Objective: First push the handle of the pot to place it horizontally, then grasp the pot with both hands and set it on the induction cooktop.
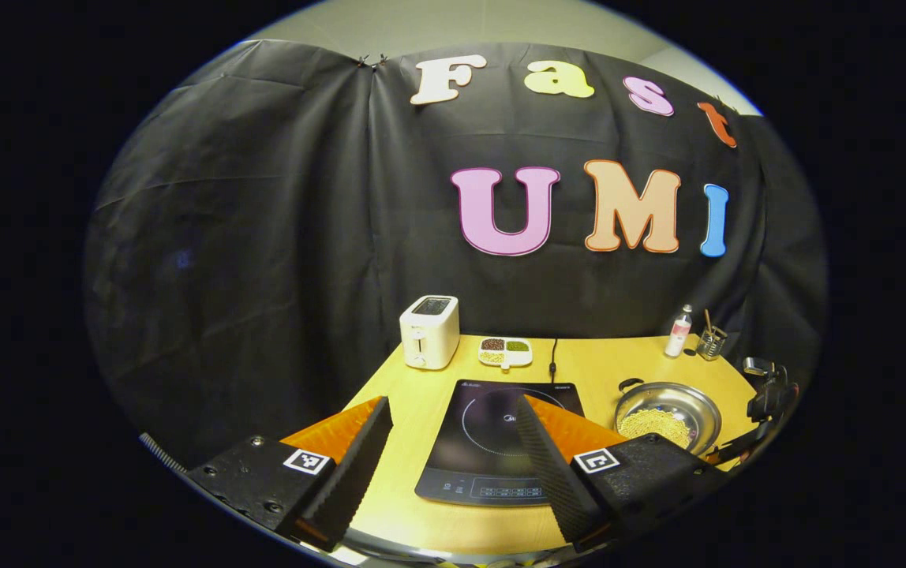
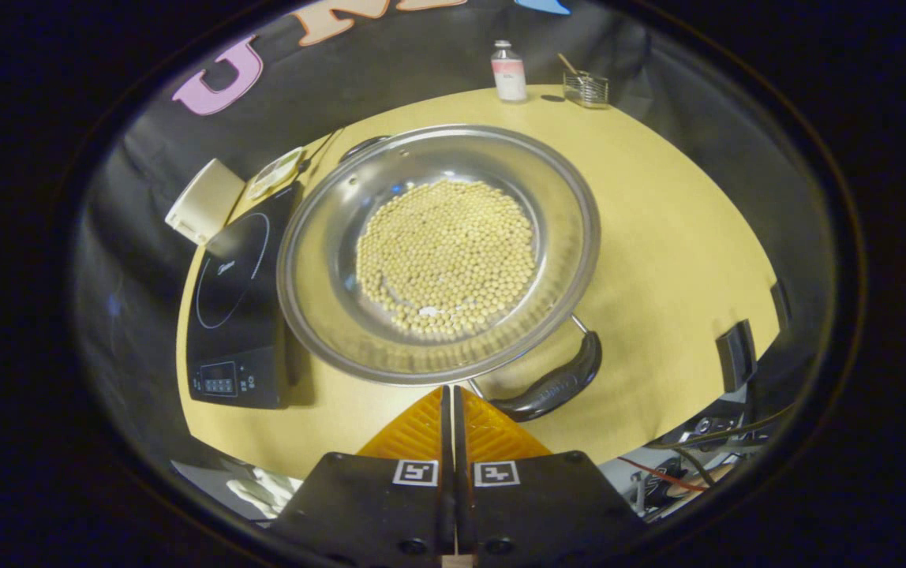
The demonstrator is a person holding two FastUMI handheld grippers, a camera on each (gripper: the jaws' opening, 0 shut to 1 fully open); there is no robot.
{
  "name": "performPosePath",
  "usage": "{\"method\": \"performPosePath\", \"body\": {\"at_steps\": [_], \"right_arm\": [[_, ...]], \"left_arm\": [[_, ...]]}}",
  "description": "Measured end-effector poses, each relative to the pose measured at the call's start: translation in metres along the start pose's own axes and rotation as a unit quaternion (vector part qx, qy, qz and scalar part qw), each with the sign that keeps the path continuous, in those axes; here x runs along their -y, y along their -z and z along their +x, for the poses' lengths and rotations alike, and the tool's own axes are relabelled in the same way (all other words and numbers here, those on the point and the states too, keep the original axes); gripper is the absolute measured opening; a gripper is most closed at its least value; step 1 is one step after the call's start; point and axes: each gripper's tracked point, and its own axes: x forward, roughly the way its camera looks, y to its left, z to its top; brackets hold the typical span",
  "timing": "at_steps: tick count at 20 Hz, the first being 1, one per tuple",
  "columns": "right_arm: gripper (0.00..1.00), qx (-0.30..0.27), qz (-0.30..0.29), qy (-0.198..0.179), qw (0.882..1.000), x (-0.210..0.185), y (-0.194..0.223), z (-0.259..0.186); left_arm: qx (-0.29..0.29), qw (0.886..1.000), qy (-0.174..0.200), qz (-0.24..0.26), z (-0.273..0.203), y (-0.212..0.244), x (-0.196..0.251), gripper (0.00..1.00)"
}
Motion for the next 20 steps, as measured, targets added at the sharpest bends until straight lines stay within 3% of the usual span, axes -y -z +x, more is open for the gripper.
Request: {"method": "performPosePath", "body": {"at_steps": [11,20], "right_arm": [[0.03,0.004,0.023,0.026,0.999,0.071,-0.039,0.009],[0.03,-0.008,-0.001,0.017,1.0,0.104,-0.086,0.028]], "left_arm": [[0.002,1.0,0.014,-0.016,0.029,-0.016,0.054,0.97],[0.007,0.999,-0.028,-0.016,0.034,-0.028,0.079,0.97]]}}
